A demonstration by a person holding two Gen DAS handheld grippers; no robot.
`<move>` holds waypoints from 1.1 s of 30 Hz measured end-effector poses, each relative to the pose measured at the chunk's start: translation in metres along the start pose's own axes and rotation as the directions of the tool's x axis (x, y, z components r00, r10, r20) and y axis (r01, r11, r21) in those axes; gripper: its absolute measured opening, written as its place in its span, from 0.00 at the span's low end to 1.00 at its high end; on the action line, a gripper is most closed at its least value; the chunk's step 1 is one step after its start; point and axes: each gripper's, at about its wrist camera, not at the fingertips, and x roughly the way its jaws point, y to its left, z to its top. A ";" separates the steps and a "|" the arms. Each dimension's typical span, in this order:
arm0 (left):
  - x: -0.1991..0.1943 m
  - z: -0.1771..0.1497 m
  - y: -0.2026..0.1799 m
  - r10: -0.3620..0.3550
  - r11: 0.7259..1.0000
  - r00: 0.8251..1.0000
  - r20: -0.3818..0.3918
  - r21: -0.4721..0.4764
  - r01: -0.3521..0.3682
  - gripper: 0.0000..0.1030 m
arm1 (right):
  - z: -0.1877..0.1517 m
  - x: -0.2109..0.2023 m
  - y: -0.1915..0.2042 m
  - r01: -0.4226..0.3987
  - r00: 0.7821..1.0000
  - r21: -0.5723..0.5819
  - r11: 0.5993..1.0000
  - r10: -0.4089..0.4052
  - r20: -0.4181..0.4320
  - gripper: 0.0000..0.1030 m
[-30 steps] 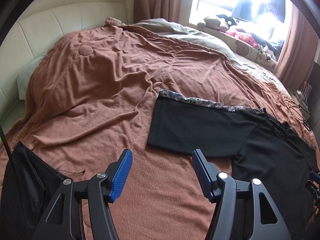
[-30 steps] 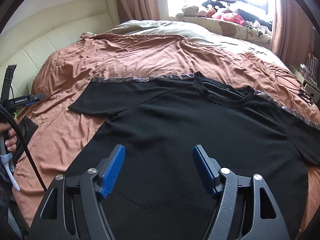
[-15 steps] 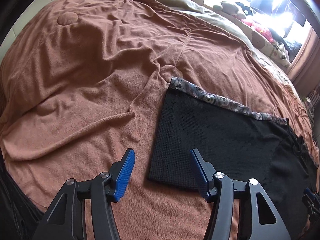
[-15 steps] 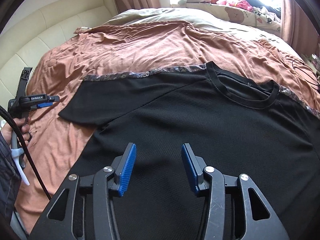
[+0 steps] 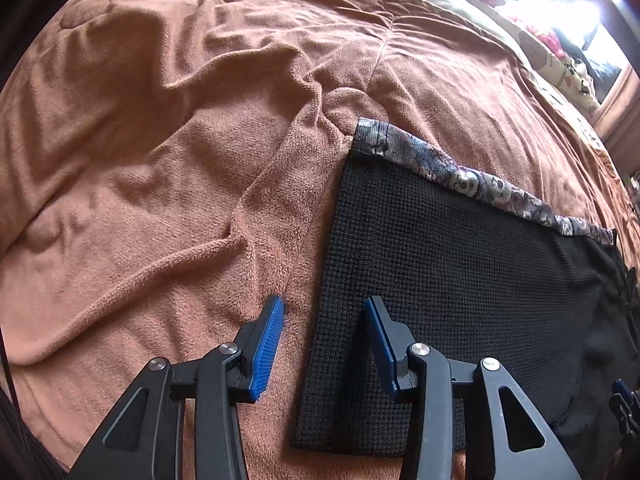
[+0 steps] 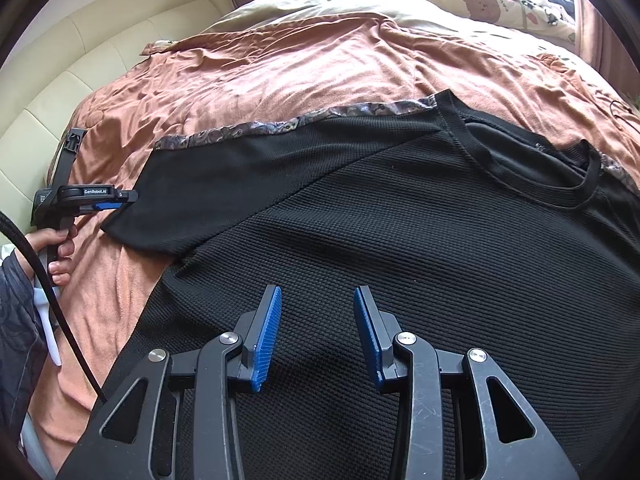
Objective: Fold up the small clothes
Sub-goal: 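Close the left gripper on the patterned-trim sleeve edge, then lift the sleeve with the left gripper and fold it over the shirt body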
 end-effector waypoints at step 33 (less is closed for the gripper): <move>-0.117 0.041 -0.099 -0.210 0.969 0.971 0.116 0.159 0.191 0.06 | 0.044 0.104 0.022 -0.271 0.956 0.167 0.948 0.286 -0.072 0.10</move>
